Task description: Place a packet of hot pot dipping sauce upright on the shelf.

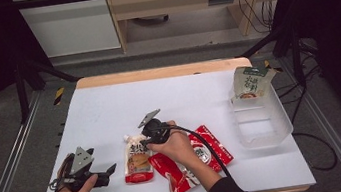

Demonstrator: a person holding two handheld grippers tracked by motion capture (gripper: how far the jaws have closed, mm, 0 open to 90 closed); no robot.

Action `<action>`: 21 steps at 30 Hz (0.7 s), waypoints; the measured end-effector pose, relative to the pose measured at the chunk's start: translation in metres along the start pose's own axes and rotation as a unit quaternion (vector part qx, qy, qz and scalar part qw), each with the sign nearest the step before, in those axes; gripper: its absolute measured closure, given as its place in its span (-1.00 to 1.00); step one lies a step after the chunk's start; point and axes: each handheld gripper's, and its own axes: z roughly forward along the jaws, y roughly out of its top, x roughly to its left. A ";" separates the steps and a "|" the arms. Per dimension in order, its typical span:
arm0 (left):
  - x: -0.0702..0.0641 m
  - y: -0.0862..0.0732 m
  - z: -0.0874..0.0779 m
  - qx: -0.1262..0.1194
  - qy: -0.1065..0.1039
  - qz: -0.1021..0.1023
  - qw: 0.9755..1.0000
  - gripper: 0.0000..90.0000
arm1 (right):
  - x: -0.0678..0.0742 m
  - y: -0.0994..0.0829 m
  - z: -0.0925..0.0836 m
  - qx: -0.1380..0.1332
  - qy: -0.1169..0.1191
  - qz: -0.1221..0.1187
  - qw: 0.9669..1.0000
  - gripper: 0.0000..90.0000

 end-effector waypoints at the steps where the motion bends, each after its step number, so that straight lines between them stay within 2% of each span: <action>1: 0.000 0.000 0.000 0.000 0.000 0.000 1.000 -0.87 | 0.000 0.000 0.000 0.000 0.000 0.000 1.000 0.31; 5: 0.000 0.000 0.000 0.000 0.000 0.000 1.000 -0.87 | -0.001 -0.002 0.009 0.004 0.003 0.013 1.000 0.29; 9: 0.000 0.000 0.000 0.000 -0.001 0.000 1.000 -0.87 | -0.001 -0.004 0.012 0.008 0.007 0.016 1.000 0.30; 16: -0.001 0.000 0.001 0.002 -0.002 0.002 1.000 -0.87 | 0.000 -0.005 0.011 0.016 0.017 0.029 0.999 0.45; 21: -0.001 0.000 0.001 0.004 -0.002 0.003 1.000 -0.87 | 0.001 -0.005 0.010 0.024 0.010 0.023 0.999 0.60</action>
